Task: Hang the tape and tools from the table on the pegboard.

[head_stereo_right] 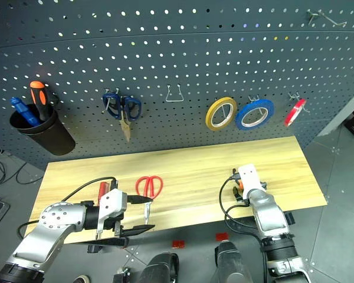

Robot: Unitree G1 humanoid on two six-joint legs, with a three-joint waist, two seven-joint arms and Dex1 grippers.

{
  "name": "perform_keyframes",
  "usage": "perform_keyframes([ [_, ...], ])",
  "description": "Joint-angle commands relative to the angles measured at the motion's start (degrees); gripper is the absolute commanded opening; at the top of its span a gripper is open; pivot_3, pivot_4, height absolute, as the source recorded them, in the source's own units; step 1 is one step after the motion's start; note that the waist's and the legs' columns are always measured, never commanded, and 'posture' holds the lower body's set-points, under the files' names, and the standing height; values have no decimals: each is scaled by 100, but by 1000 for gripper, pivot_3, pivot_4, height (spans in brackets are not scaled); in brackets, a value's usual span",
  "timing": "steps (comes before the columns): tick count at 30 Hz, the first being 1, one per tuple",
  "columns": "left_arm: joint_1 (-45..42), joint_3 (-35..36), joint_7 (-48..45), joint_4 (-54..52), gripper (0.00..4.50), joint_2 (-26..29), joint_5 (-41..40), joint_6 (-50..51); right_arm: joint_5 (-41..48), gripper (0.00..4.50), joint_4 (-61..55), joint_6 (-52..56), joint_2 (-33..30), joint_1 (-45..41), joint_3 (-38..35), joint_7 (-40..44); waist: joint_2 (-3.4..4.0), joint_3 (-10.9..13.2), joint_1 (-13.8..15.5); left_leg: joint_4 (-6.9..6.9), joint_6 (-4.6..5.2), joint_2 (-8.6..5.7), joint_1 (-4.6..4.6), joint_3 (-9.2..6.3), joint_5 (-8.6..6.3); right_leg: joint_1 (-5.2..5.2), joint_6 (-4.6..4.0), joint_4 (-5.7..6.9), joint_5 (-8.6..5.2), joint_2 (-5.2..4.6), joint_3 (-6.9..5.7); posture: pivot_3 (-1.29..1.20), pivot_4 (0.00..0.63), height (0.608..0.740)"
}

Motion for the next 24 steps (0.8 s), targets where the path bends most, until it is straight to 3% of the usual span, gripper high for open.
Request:
perform_keyframes([
  [1, 8, -37, 42, -246, 4071, -51, 13, -27, 102, 4419, 369, -119, -67, -227, -3, 205, -1, -4, -7, 0, 0, 0, 0, 1, 0, 0, 0, 0, 0, 1, 0, -86, 210, 740],
  [6, 9, -22, 98, -254, 4071, -119, -21, -37, 182, 4419, 778, 74, -90, -436, -36, 412, -5, -19, -10, 2, 0, 0, 1, 0, 0, 2, 0, 0, 0, 7, 0, -83, 207, 740],
  [11, 46, 106, 228, -231, 4071, -244, -112, -9, 175, 2872, 902, 48, -123, -433, -2, 406, -8, -37, -7, 3, 0, 0, 3, 0, 0, 5, 0, 1, 0, 7, -1, -83, 207, 740],
  [12, 51, 145, 277, -207, 4071, -279, -125, -22, 138, 2759, 884, -46, -132, -411, 41, 388, -11, -40, -5, 4, 0, 0, 2, -1, 0, 6, 0, 1, 0, 7, -2, -83, 207, 740],
  [15, 64, 283, 264, -182, 4071, -362, -467, 316, -20, 2758, 559, -421, -138, -308, 262, 307, -12, -42, -6, 10, 0, -1, 3, -1, 0, 9, 1, 1, 1, 6, -2, -83, 207, 740],
  [18, 38, 657, 605, -38, 4071, -610, -677, 234, -65, 2758, -570, -627, 17, -181, 504, 279, -7, -39, -3, 9, 0, 0, 0, -1, 0, 5, 1, 4, 1, 6, -2, -75, 213, 740],
  [24, -43, 1644, 1513, -149, 4071, -1175, -1200, 311, 59, 2758, -2924, -546, 874, -235, 1008, 52, -5, -37, -28, 8, -1, 10, -15, -2, 1, -26, 1, 18, 2, -1, 6, -78, 219, 740],
])
